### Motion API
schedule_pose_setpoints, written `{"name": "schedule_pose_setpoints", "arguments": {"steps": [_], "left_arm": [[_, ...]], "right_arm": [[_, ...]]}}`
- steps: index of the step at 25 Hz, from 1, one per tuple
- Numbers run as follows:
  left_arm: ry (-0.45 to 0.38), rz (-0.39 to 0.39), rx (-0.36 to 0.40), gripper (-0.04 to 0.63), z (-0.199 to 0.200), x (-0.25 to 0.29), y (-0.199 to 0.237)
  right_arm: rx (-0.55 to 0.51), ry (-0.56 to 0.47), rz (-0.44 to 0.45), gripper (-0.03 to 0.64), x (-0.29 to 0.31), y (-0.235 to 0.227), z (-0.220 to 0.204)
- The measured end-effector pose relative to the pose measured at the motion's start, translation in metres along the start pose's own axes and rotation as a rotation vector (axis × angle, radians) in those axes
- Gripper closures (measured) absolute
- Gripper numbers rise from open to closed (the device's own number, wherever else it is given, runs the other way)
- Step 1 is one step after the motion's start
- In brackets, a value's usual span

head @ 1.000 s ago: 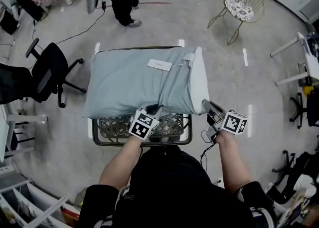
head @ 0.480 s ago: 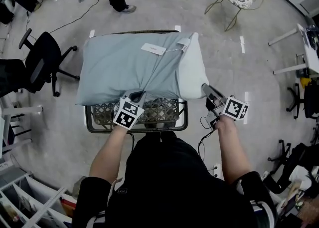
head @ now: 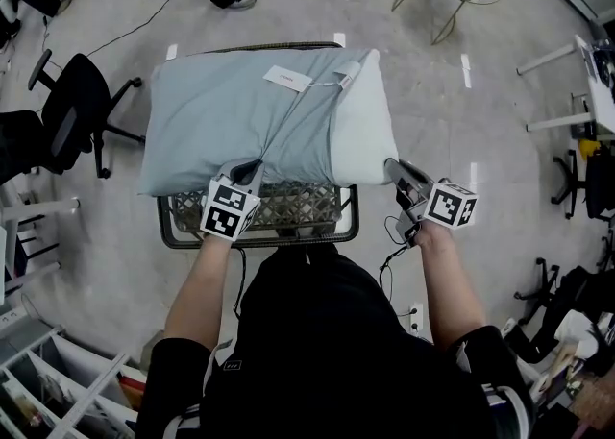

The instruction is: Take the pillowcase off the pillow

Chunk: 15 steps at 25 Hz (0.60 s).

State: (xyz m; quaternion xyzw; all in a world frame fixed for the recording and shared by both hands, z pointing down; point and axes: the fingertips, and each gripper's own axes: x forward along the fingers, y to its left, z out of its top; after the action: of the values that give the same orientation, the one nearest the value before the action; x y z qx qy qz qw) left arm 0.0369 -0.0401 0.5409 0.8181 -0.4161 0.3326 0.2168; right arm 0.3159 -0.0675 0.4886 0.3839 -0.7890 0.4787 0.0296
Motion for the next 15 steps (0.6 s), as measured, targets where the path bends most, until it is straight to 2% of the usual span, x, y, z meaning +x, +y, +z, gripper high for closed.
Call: {"name": "schedule_pose_setpoints", "arguments": {"steps": [2,3,5,7,12,15], "left_arm": [[-0.040,0.000,0.001,0.578,0.009,0.001,-0.013],[-0.052,-0.025,0.004,0.546,0.014,0.003,-0.023],[-0.045,-0.099,0.015,0.421,0.016,0.014,-0.048],[-0.018,-0.132,0.038,0.382,0.015,0.028,-0.067],[-0.001,-0.109,-0.001,0.396,0.013,0.052,-0.073],[0.028,-0.103,0.029,0.499,0.006,0.057,-0.075]], "right_arm": [[-0.012,0.042,-0.030,0.578,-0.001,-0.006,-0.016],[-0.006,0.053,-0.039,0.577,-0.002,-0.010,-0.023],[0.017,0.060,-0.047,0.578,-0.003,-0.014,-0.034],[0.031,0.059,-0.044,0.578,-0.005,-0.013,-0.040],[0.020,0.069,-0.035,0.577,-0.004,-0.009,-0.045],[0.029,0.073,-0.042,0.578,-0.004,-0.014,-0.050]]}}
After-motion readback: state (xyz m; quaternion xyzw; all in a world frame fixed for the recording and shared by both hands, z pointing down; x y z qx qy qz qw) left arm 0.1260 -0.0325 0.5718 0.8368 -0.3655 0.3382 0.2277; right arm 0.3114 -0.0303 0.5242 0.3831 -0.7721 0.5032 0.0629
